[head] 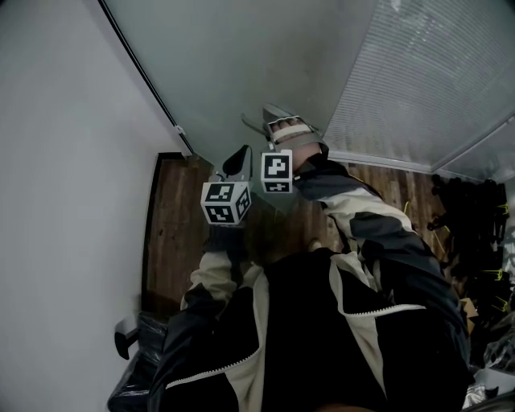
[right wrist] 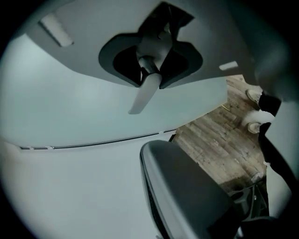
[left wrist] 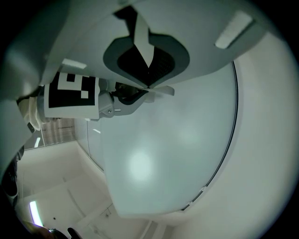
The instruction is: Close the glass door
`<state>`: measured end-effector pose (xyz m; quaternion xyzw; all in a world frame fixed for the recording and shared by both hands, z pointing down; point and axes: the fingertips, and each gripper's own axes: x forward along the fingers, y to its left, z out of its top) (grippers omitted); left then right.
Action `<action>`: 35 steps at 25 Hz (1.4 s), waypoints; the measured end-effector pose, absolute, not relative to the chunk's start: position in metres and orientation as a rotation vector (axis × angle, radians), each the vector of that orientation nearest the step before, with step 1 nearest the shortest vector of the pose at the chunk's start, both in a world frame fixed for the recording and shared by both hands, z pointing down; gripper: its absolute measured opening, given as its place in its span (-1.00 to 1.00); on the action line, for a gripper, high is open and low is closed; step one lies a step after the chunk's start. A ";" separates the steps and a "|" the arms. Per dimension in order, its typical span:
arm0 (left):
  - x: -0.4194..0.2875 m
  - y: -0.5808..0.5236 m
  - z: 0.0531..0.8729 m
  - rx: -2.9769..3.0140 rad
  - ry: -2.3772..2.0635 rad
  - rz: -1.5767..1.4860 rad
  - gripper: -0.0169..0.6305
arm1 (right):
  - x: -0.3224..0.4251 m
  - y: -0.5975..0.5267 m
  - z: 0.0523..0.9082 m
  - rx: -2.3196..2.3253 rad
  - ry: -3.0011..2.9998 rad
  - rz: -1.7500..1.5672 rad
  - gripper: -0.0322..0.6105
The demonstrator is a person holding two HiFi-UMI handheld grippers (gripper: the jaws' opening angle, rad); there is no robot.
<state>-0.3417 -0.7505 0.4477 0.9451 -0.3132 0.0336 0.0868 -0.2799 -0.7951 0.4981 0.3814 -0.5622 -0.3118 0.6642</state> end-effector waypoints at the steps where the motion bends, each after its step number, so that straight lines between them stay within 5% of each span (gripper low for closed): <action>1: -0.344 -0.751 0.448 2.812 -0.935 0.097 -0.94 | -0.279 -0.797 0.500 0.861 -1.268 -0.712 -0.49; 35: -0.185 -0.834 0.440 2.822 -0.973 0.205 -0.94 | -0.045 -0.967 0.504 0.888 -1.224 -0.590 -0.46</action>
